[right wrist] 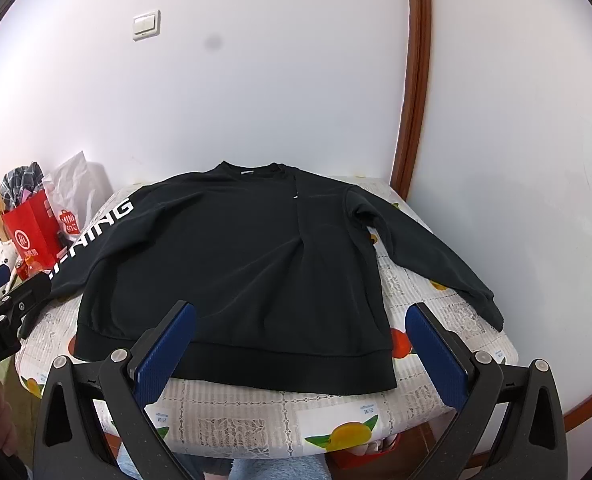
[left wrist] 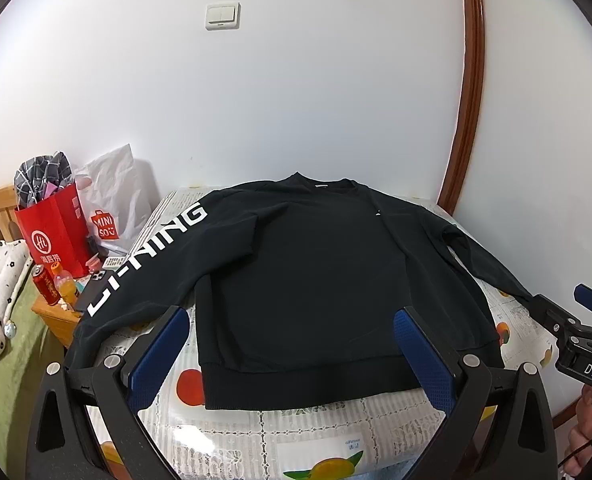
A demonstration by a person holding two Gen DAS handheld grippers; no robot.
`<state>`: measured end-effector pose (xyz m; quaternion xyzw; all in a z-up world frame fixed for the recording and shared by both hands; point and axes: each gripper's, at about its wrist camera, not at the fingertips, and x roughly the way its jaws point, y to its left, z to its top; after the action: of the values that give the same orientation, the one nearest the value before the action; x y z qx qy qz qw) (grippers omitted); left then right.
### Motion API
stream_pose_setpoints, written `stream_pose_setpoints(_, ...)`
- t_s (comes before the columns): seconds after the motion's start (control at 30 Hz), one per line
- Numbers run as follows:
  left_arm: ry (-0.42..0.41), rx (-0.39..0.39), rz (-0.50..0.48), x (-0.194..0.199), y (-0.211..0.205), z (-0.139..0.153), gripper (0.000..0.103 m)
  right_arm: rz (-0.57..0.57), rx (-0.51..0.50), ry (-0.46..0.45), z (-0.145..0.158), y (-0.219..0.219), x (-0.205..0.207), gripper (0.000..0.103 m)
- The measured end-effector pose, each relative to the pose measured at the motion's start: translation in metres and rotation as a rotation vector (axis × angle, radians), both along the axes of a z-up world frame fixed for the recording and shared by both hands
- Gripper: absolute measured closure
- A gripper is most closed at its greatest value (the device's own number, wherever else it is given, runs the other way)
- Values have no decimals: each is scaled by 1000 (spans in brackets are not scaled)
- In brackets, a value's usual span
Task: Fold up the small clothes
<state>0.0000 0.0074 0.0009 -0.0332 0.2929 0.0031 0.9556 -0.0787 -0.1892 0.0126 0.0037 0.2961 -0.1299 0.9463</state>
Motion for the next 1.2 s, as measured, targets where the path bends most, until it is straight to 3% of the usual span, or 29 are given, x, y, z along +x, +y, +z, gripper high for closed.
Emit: stream_pose_setpoints(1.2, -1, -12, 4, -6, 4, -5, 0, 3, 16, -9, 1, 5, -1, 0)
